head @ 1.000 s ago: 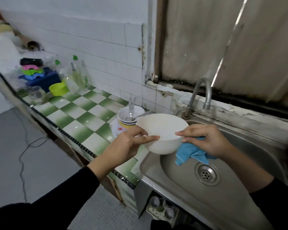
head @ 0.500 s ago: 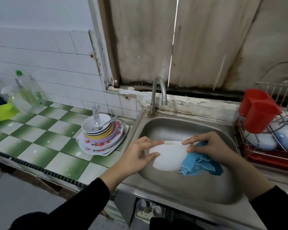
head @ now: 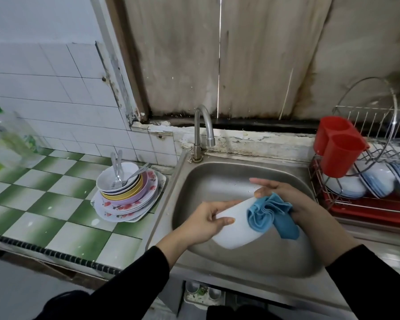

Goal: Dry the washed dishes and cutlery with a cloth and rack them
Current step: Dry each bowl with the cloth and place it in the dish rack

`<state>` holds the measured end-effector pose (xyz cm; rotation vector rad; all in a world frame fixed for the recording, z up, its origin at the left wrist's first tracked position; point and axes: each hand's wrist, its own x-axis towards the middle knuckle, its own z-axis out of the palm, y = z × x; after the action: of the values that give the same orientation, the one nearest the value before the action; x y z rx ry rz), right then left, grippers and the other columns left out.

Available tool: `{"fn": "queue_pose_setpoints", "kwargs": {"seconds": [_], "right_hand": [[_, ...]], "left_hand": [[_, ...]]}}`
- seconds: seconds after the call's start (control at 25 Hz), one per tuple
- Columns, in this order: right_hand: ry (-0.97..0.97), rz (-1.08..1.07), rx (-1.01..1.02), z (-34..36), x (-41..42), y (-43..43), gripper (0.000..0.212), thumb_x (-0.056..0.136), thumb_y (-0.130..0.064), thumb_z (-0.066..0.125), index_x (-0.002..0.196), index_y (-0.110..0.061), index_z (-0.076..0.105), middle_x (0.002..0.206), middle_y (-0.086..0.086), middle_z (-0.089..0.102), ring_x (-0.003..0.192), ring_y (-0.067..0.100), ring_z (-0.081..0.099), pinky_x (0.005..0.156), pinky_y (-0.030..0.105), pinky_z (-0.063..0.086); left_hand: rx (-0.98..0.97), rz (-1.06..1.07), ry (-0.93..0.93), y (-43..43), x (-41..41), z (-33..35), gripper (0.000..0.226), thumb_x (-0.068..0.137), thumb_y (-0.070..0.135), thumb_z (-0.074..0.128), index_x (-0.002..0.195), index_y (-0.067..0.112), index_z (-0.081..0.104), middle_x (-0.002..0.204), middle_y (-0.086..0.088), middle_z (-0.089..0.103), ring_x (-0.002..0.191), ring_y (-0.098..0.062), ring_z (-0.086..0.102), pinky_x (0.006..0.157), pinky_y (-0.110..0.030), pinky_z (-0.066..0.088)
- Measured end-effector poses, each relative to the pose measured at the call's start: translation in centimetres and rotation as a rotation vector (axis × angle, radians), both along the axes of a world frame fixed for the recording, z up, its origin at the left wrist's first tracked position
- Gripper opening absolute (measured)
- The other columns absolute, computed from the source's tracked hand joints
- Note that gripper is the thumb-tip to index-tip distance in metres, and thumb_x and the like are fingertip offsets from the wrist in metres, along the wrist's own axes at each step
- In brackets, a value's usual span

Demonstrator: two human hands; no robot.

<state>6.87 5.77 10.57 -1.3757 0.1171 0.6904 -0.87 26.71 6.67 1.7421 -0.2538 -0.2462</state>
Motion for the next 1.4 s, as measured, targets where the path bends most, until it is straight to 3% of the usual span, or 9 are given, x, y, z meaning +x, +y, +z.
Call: {"fn": "queue_pose_setpoints", "kwargs": {"seconds": [0.24,0.44,0.56,0.64,0.84,0.96,1.12,1.32,1.4], "right_hand": [[-0.384,-0.374,0.066,0.9,-1.5,0.4,0.029,0.08,-0.004,0.07,0.102,-0.023,0.072,0.084,-0.004,0.072,0.076,0.014,0.067,0.061,0.022,0.055],[-1.414,-0.255,-0.707,-0.3,-4.9,3.2,0.025,0.075,-0.045,0.066,0.093,-0.03,0.075,0.099,-0.007,0.052,0.093,0.005,0.047,0.071,0.012,0.041],[-1.152,-0.407,-0.487,2.1,-2.3,3.5,0.02,0.071,-0.035,0.078,0.085,-0.023,0.069,0.121,-0.005,0.056,0.116,0.01,0.048,0.093,0.029,0.046],[-1.26,-0.241,-0.449,2.5,-2.1,4.2,0.027,0.069,-0.038,0.079,0.086,-0.021,0.066,0.129,-0.005,0.059,0.131,0.007,0.043,0.109,0.028,0.039],[-1.501,-0.266,-0.44,3.2,-1.1,5.2,0.041,0.088,-0.033,0.06,0.126,-0.019,0.061,0.105,-0.004,0.065,0.098,0.008,0.06,0.087,0.032,0.054],[-1.296,-0.441,-0.297,5.6,0.5,5.2,0.028,0.09,-0.027,0.056,0.115,-0.023,0.065,0.109,-0.004,0.065,0.101,0.005,0.06,0.092,0.04,0.052],[-1.655,-0.247,-0.592,4.2,-3.5,6.5,0.034,0.079,-0.044,0.064,0.102,-0.021,0.074,0.117,0.002,0.066,0.112,0.017,0.059,0.108,0.05,0.038],[-1.092,-0.442,-0.384,7.7,0.6,5.6,0.01,0.082,-0.03,0.071,0.083,-0.02,0.069,0.087,-0.009,0.065,0.093,0.018,0.064,0.077,0.016,0.044],[-1.274,-0.479,-0.408,7.8,-0.8,6.2,0.016,0.081,-0.029,0.07,0.086,-0.014,0.072,0.092,-0.007,0.066,0.093,0.013,0.063,0.083,0.015,0.045]], "left_hand": [[-0.314,0.384,0.158,-2.0,0.2,0.4,0.038,0.091,-0.004,0.058,0.129,0.001,0.057,0.104,-0.006,0.071,0.085,-0.007,0.067,0.077,-0.021,0.053],[-0.434,0.432,0.124,-3.3,-0.3,3.8,0.03,0.08,0.001,0.059,0.109,0.002,0.069,0.101,-0.014,0.072,0.092,-0.021,0.065,0.087,-0.036,0.05],[-0.582,0.484,0.181,-3.8,-0.2,5.1,0.035,0.095,-0.002,0.048,0.122,0.016,0.063,0.11,-0.01,0.072,0.098,-0.022,0.066,0.088,-0.037,0.052],[-0.621,0.504,0.164,-3.5,0.1,5.8,0.04,0.095,-0.008,0.041,0.122,0.014,0.063,0.108,-0.01,0.072,0.099,-0.023,0.067,0.079,-0.033,0.056],[-0.576,0.502,-0.003,-2.7,-0.2,7.6,0.045,0.095,-0.011,0.039,0.111,0.021,0.066,0.099,0.003,0.075,0.094,-0.01,0.069,0.073,-0.021,0.053],[-0.533,0.51,-0.071,-2.9,-0.5,8.3,0.044,0.096,-0.01,0.039,0.114,0.024,0.061,0.097,0.012,0.074,0.093,0.0,0.067,0.073,-0.014,0.051],[-0.472,0.526,-0.098,-2.1,-0.6,8.4,0.041,0.094,-0.011,0.04,0.118,0.011,0.065,0.11,-0.006,0.072,0.109,-0.024,0.065,0.089,-0.029,0.054],[-0.384,0.467,-0.19,-2.3,-1.4,10.0,0.041,0.097,-0.005,0.044,0.13,0.016,0.056,0.118,0.006,0.068,0.107,-0.007,0.064,0.086,-0.018,0.05],[-0.401,0.502,-0.183,-2.4,-1.5,10.6,0.039,0.097,-0.005,0.043,0.127,0.016,0.058,0.114,0.003,0.07,0.104,-0.007,0.065,0.085,-0.018,0.05]]}}
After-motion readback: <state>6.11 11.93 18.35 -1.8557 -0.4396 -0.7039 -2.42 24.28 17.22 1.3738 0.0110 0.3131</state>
